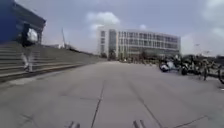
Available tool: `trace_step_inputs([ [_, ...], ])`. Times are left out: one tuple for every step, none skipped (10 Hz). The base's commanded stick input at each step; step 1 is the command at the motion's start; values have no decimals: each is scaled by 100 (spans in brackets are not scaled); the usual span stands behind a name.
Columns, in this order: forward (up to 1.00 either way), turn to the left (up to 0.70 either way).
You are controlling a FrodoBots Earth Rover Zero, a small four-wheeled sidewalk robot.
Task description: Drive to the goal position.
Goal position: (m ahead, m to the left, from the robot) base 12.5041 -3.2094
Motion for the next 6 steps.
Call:
trace_step_inputs([
  [85,0],
  [85,0],
  [85,0],
  [85,0],
  [85,0],
  [85,0],
])
